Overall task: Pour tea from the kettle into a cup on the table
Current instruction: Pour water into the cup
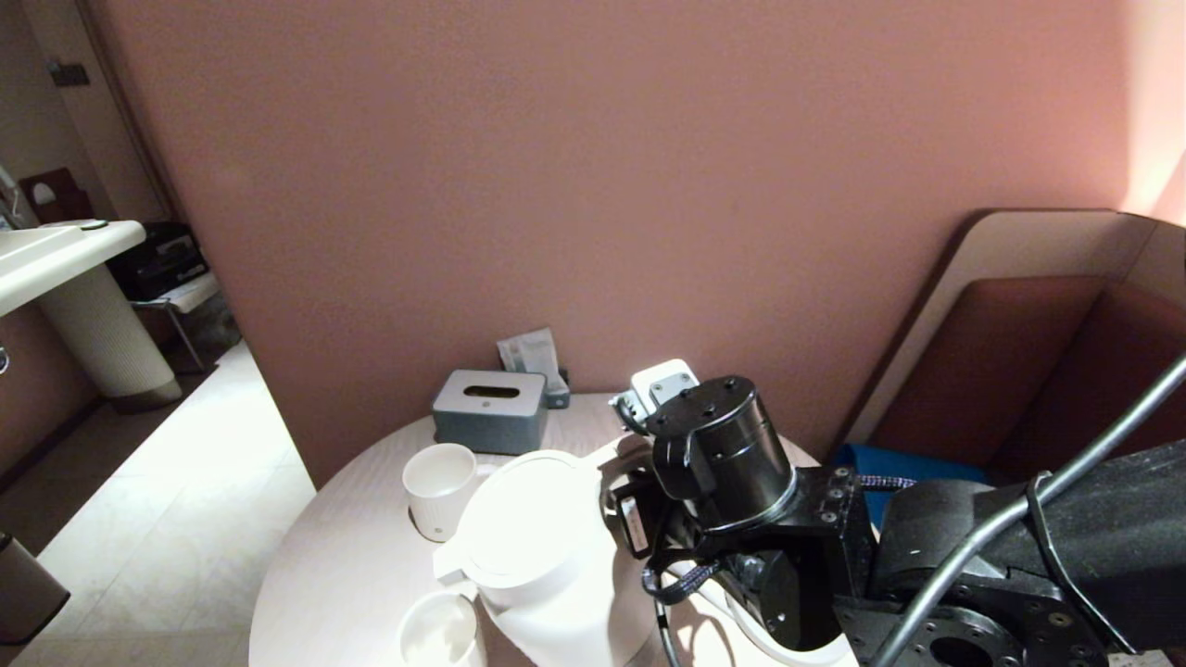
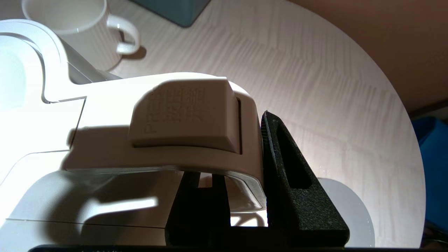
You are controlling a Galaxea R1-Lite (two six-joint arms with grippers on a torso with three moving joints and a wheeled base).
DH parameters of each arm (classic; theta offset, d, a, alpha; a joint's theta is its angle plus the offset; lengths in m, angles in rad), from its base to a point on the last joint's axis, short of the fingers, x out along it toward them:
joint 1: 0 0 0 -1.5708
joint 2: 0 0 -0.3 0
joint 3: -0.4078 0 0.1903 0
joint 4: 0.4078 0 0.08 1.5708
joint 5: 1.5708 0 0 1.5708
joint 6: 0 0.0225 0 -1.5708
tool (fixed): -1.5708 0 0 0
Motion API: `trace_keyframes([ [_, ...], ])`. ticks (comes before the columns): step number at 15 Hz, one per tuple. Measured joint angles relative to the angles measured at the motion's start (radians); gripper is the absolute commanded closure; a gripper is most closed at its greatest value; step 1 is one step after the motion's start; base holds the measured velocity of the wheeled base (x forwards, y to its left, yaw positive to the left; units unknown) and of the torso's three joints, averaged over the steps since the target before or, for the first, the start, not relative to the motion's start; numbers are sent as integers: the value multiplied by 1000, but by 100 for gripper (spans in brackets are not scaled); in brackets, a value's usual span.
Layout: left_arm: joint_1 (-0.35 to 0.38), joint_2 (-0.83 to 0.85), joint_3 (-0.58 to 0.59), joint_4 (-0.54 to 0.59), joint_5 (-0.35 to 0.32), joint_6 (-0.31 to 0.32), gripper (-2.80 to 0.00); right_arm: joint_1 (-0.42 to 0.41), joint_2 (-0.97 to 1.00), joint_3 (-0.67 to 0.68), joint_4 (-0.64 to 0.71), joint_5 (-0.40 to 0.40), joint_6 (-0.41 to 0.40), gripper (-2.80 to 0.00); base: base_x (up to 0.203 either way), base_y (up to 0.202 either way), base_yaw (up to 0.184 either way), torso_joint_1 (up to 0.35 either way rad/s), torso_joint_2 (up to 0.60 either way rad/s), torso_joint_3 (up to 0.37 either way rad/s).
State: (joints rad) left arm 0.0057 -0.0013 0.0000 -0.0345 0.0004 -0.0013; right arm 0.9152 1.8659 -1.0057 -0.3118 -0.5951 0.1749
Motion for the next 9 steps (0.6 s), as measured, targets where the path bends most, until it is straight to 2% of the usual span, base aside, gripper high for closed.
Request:
trace_keyframes([
  [9,0,0,0,0,0,0,0,9,21,-17,5,-17,-135,0,0,0,0,0,0,0],
])
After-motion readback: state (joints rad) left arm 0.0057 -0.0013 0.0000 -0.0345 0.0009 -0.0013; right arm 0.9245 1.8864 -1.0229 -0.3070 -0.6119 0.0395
